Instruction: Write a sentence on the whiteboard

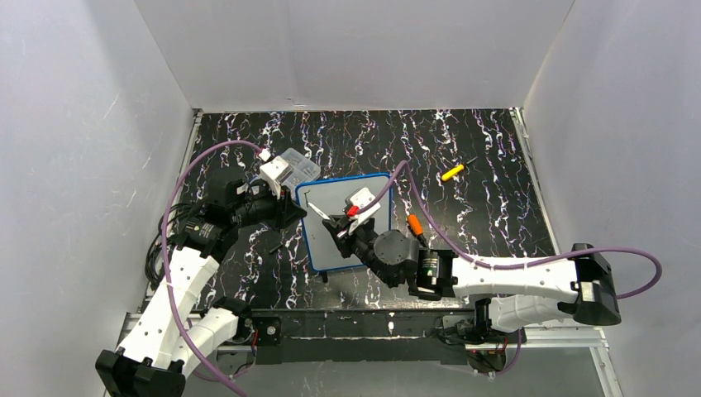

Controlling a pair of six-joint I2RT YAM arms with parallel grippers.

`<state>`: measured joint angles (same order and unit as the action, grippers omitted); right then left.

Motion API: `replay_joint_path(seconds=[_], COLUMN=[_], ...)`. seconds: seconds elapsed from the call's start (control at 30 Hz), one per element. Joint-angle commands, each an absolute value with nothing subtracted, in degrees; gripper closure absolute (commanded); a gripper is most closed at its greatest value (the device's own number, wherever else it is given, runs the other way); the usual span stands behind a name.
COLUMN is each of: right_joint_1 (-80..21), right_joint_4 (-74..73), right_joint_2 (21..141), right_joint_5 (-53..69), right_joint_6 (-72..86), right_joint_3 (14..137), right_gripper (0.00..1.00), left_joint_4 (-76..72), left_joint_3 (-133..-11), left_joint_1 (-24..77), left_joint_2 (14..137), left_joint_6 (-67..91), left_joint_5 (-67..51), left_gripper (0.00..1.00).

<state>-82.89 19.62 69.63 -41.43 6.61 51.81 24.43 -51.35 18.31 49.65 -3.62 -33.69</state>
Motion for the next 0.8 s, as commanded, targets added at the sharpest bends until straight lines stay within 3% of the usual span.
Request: replay_joint_path(seconds=[0.0, 0.37, 0.77], right_joint_1=[-82.80, -82.79, -82.80], right_joint_4=[22.24, 21.52, 24.57], right_joint_2=[70.53, 69.45, 66.06], right_joint_5=[-42.92, -47.88, -44.28], right_joint_6=[5.52, 6.64, 5.81], right_joint_3=[54.04, 53.28, 50.28], right_gripper=[0.99, 0.99, 0.99], left_joint_4=[26.89, 26.90, 27.07], left_joint_3=[-50.27, -50.27, -50.27], left_joint_1=[18.72, 18.91, 18.98], left_joint_2=[49.63, 49.38, 49.22], left_joint_6=[-5.15, -5.27, -5.23], left_joint_5=[-33.39, -33.10, -32.89], left_gripper=[1.00, 1.00, 1.00])
